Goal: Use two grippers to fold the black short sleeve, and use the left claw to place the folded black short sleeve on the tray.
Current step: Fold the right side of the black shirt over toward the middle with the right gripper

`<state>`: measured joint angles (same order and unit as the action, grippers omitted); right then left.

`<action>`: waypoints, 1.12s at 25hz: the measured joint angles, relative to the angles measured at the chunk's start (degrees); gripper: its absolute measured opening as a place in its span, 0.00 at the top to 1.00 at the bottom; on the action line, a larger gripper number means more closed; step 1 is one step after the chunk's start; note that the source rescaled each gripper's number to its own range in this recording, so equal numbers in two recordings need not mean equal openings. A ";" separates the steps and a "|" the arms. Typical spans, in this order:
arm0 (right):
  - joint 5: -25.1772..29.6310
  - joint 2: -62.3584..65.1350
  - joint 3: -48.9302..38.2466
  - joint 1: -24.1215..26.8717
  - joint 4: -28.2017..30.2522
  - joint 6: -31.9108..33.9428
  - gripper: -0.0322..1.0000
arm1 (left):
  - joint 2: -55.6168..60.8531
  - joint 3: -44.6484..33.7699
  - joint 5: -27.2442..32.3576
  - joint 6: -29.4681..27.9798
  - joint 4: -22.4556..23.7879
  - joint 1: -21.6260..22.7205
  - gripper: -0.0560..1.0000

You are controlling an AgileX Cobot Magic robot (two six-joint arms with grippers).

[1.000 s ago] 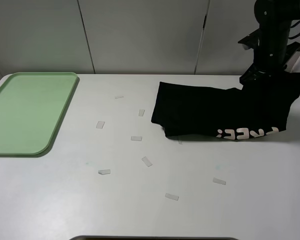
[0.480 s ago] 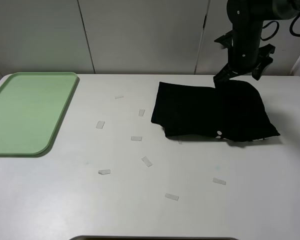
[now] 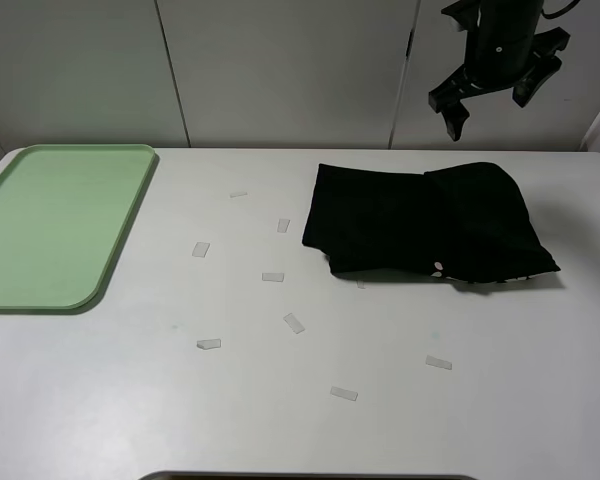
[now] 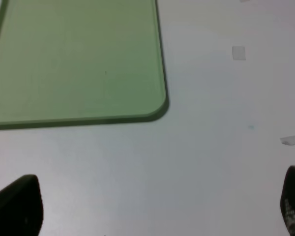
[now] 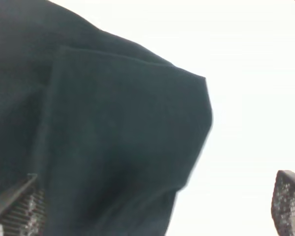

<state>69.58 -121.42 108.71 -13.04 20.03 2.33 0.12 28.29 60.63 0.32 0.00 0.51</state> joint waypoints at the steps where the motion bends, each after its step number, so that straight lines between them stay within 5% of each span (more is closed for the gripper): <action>1: 0.00 0.00 -0.48 0.98 0.17 0.00 0.00 | 0.00 0.00 0.00 0.00 0.00 0.00 0.04; 8: -0.80 -1.24 -8.22 6.68 -0.07 0.00 0.00 | 0.00 0.00 0.00 0.00 0.00 0.00 0.04; 22: -25.11 -2.16 -27.02 6.82 -5.21 0.07 0.00 | 0.00 0.00 0.06 0.00 0.00 0.00 0.04; 28: -27.06 -3.59 -27.17 6.82 -5.21 0.19 0.00 | 0.00 0.00 0.06 0.00 0.00 0.00 0.04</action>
<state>42.52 -125.01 81.54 -6.22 14.82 2.53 0.12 28.29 60.69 0.32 0.00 0.51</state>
